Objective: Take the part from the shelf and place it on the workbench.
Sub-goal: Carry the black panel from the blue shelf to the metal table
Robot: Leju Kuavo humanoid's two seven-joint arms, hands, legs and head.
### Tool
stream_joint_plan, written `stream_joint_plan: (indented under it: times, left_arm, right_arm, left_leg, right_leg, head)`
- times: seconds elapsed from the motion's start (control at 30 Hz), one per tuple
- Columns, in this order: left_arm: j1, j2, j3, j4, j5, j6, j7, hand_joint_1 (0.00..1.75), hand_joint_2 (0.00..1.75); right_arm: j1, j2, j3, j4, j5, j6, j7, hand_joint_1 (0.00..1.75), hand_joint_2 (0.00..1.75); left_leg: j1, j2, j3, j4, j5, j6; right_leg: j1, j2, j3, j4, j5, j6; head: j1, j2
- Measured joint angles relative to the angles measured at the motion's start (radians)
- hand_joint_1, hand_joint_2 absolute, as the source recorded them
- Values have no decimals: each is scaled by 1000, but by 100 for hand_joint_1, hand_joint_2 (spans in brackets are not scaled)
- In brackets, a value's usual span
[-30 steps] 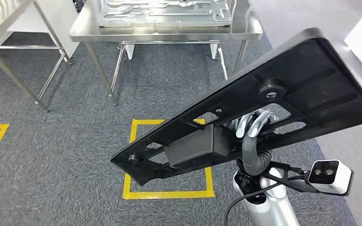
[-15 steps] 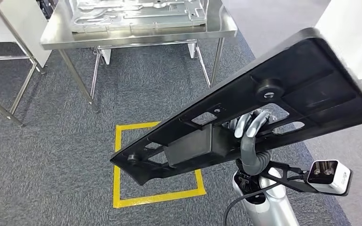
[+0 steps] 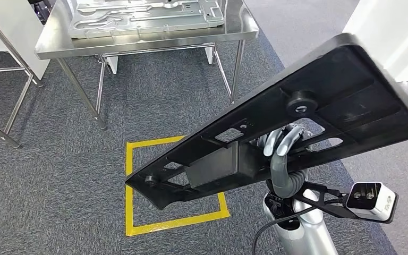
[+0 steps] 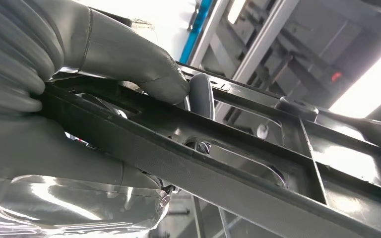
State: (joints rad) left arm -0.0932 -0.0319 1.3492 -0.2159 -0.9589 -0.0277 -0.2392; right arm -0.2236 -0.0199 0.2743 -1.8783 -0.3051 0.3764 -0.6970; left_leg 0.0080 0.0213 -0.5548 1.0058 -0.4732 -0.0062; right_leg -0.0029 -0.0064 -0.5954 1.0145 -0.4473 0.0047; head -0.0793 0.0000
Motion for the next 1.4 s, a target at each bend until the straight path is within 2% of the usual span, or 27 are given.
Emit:
stream_joint_plan:
  times: [0.07, 0.1, 0.2, 0.23, 0.27, 0.3, 0.33, 0.4, 0.43, 0.53, 0.6, 0.63, 0.7, 0.73, 0.77, 0.8, 0.87, 0.9, 0.97, 1.07, 1.13, 1.2, 1.23, 1.27, 1.3, 1.33, 1.4]
  left_arm:
    - [0, 2, -1, 0, -4, -4, -3, 0, 175]
    - [-1, 3, -2, 0, -5, -6, -4, 0, 175]
    - [1, 4, -2, 0, -6, -7, -5, 0, 175]
    - [2, 4, -2, 0, -5, -7, -5, 0, 175]
    - [2, 4, -2, 0, -4, -6, -6, 0, 175]
    - [3, 4, -2, 0, -3, -6, -6, 0, 175]
    - [3, 5, -2, 0, -3, -5, -8, 0, 175]
    - [2, 6, -2, 0, -2, -5, -11, 0, 175]
    - [1, 7, -2, 0, -2, -5, -12, 0, 175]
    - [1, 7, -2, 0, -2, -5, -14, 0, 175]
    - [1, 7, -2, 0, -2, -5, -15, 0, 175]
    - [1, 7, -2, 0, -2, -5, -16, 0, 175]
    - [1, 7, -2, 0, -2, -6, -17, 0, 175]
    - [2, 7, -2, 0, -2, -7, -18, 0, 175]
    - [3, 7, -2, 0, -1, -7, -18, 0, 175]
    - [4, 7, -2, 0, 0, -7, -18, 0, 175]
    - [5, 7, -2, 0, 1, -8, -19, 0, 175]
    - [3, 7, -2, 0, 1, -8, -20, 0, 175]
    - [1, 6, -2, 0, 0, -8, -20, 0, 175]
    - [1, 6, -2, 0, 0, -8, -21, 0, 175]
    - [-1, 6, -2, 0, -1, -8, -21, 0, 175]
    - [-2, 6, -2, 0, -1, -8, -21, 0, 175]
    - [0, 6, -2, 0, -1, -8, -20, 0, 175]
    - [3, 6, -2, 0, -1, -8, -20, 0, 175]
    - [5, 6, -2, 0, -1, -7, -20, 0, 175]
    - [6, 6, -2, 0, -1, -7, -20, 0, 175]
    - [9, 7, -2, 0, -1, -7, -20, 0, 175]
  right_arm:
    - [-1, 0, 0, -3, 5, -11, 0, 175, 175]
    - [-2, 0, -1, -4, 7, -14, 0, 175, 175]
    - [-2, 0, -1, -6, 9, -16, 0, 175, 175]
    - [-1, 0, -1, -6, 9, -15, 0, 175, 175]
    - [-1, 0, -1, -6, 9, -13, 0, 175, 175]
    - [0, 0, -1, -6, 9, -12, 0, 175, 175]
    - [0, 0, -1, -6, 9, -9, 0, 175, 175]
    - [-1, 0, -2, -6, 10, -3, 0, 175, 175]
    - [-1, 0, -2, -6, 11, -1, 0, 175, 175]
    - [-2, -1, -4, -6, 12, 1, 0, 175, 175]
    - [-3, -1, -6, -6, 12, 1, 0, 175, 175]
    - [-3, -1, -7, -7, 14, 2, 0, 175, 175]
    - [1, -1, -11, -6, 23, 1, 0, 175, 175]
    - [3, -1, -13, -6, 31, -2, 0, 175, 175]
    - [5, -1, -15, -6, 41, -6, 0, 175, 175]
    - [7, -1, -16, -6, 54, -13, 0, 175, 175]
    - [7, -3, -17, -6, 74, -29, 0, 175, 175]
    - [7, -3, -18, -5, 80, -33, 0, 175, 175]
    - [9, -5, -18, -5, 87, -37, 0, 175, 175]
    - [12, -7, -19, -6, 91, -38, 1, 175, 175]
    - [10, -9, -19, -6, 84, -37, 0, 175, 175]
    - [10, -10, -19, -6, 67, -34, 0, 175, 175]
    - [10, -10, -19, -5, 58, -33, 0, 175, 175]
    - [10, -10, -19, -3, 52, -32, 0, 175, 175]
    - [10, -10, -19, -2, 48, -31, 0, 175, 175]
    - [10, -11, -19, -1, 47, -31, 0, 175, 175]
    - [9, -11, -19, 2, 45, -30, 1, 175, 175]
  left_leg:
    - [2, 0, -3, 18, -15, -11]
    - [3, -2, -18, 53, -35, -16]
    - [5, -11, -117, 246, -115, -23]
    - [5, -11, -142, 287, -120, -24]
    - [5, -11, -149, 289, -104, -24]
    - [5, -12, -136, 250, -71, -22]
    - [4, -12, -108, 183, -30, -18]
    - [1, -15, -50, 56, 19, -5]
    - [-2, -16, -35, 22, 24, 2]
    - [-1, -17, -22, 1, 16, 19]
    - [2, -17, -8, -4, 13, 30]
    - [3, -16, -2, -5, 9, 34]
    - [3, -17, 7, -5, 0, 37]
    - [3, -20, 12, -5, -6, 36]
    - [3, -23, 19, -5, -13, 34]
    - [4, -28, 30, -5, -21, 32]
    - [5, -39, 52, -5, -39, 25]
    - [6, -46, 60, -5, -46, 21]
    - [9, -56, 65, -7, -54, 8]
    - [9, -57, 79, 8, -57, -10]
    - [10, -45, 40, 92, -72, -14]
    - [10, -37, -45, 220, -116, -18]
    - [10, -35, -84, 264, -141, -19]
    - [10, -35, -112, 279, -156, -18]
    - [10, -34, -124, 262, -149, -15]
    - [9, -34, -123, 214, -114, -10]
    - [2, -31, -108, 94, 0, 3]
  right_leg:
    - [-4, 5, 6, -6, 0, -12]
    - [-6, 6, 10, -10, 1, -18]
    - [-4, 9, 17, -11, -4, -30]
    - [-2, 12, 19, -10, -6, -31]
    - [-2, 15, 22, -10, -9, -31]
    - [-1, 19, 27, -10, -13, -30]
    - [-1, 21, 33, -10, -17, -28]
    - [3, 25, 42, -8, -27, -21]
    - [4, 26, 44, -9, -30, -16]
    - [5, 26, 45, 3, -30, 2]
    - [2, 21, 25, 50, -49, 13]
    - [0, 18, -4, 101, -71, 18]
    - [-4, 17, -87, 230, -117, 25]
    - [-7, 16, -123, 275, -124, 29]
    - [-9, 16, -141, 284, -111, 30]
    - [-12, 16, -140, 256, -81, 31]
    - [-17, 25, -93, 125, 8, 31]
    - [-17, 34, -73, 65, 27, 29]
    - [-12, 49, -54, 11, 29, 16]
    - [-11, 35, -24, -4, 17, -11]
    - [-11, 23, 8, -9, 4, -22]
    - [-7, 15, 30, -10, -16, -29]
    - [-5, 13, 40, -10, -26, -30]
    - [-3, 13, 53, -10, -37, -31]
    - [-1, 13, 68, -10, -48, -32]
    - [1, 13, 84, -10, -61, -31]
    - [3, 13, 113, -10, -85, -28]
  head:
    - [0, 0]
    - [0, 0]
    - [0, 0]
    - [0, 0]
    - [0, 0]
    - [0, 0]
    - [0, 0]
    - [0, 0]
    - [0, 0]
    - [0, 0]
    - [0, 0]
    - [0, 0]
    - [0, 0]
    - [0, 0]
    - [0, 0]
    - [0, 0]
    - [0, 0]
    - [0, 0]
    - [0, 0]
    - [0, 0]
    - [0, 0]
    - [0, 0]
    - [0, 0]
    - [0, 0]
    - [0, 0]
    - [0, 0]
    - [0, 0]
